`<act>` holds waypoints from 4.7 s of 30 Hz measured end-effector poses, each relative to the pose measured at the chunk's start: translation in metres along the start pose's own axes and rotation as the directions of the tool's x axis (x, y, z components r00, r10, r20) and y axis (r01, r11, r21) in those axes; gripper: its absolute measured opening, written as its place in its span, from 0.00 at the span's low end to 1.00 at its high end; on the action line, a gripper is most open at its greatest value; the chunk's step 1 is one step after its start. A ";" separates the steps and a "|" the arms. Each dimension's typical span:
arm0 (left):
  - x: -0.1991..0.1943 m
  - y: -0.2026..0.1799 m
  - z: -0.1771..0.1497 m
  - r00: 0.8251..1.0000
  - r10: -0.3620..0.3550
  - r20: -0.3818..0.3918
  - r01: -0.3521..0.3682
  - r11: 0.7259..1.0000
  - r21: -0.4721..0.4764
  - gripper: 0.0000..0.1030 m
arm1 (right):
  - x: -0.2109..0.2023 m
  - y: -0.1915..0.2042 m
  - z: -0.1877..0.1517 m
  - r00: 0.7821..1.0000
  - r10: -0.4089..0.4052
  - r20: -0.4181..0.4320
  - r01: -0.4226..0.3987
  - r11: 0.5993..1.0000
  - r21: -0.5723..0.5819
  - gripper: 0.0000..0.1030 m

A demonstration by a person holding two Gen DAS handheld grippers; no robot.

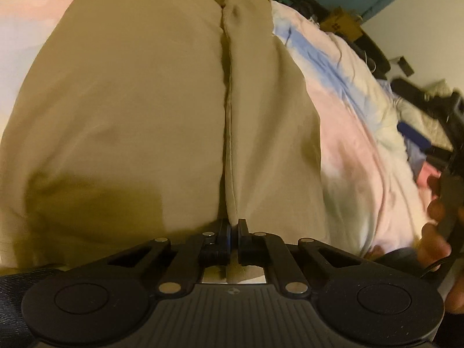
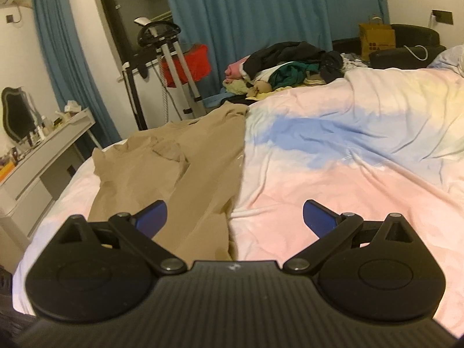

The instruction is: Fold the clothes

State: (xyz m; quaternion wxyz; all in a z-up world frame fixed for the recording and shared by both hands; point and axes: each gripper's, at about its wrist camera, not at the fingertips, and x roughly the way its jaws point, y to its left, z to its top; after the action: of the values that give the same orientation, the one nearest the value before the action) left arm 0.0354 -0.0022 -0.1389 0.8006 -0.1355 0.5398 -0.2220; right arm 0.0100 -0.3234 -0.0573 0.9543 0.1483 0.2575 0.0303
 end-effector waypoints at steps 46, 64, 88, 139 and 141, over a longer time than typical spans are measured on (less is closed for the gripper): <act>-0.011 0.173 0.356 0.673 0.417 0.611 -0.235 0.903 -0.359 0.05 | 0.175 0.046 0.028 0.985 0.166 0.049 -0.169 0.983 0.075 0.99; 0.114 -0.132 0.376 0.716 0.390 0.579 -0.552 0.824 0.127 0.05 | 0.129 -0.001 0.032 0.997 0.016 0.071 -0.023 0.994 0.103 0.99; -0.028 0.071 0.177 0.983 0.072 0.167 -0.086 0.993 0.078 0.76 | 0.132 -0.015 0.035 0.992 0.118 0.054 -0.126 0.975 0.185 0.99; -0.025 0.016 0.034 0.999 0.020 -0.034 -0.016 0.995 0.100 0.51 | 0.044 -0.037 -0.023 0.935 0.310 -0.171 -0.217 0.884 0.415 0.98; -0.029 0.043 0.038 1.000 -0.013 -0.016 0.012 0.999 -0.033 0.51 | 0.042 -0.032 -0.032 0.917 0.353 -0.187 -0.248 0.870 0.427 0.86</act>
State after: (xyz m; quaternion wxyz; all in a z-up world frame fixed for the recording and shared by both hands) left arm 0.0699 0.0487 -0.1205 0.7924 -0.1501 0.5491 -0.2193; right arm 0.0301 -0.3396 -0.1132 0.8460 0.3708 0.3542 0.1462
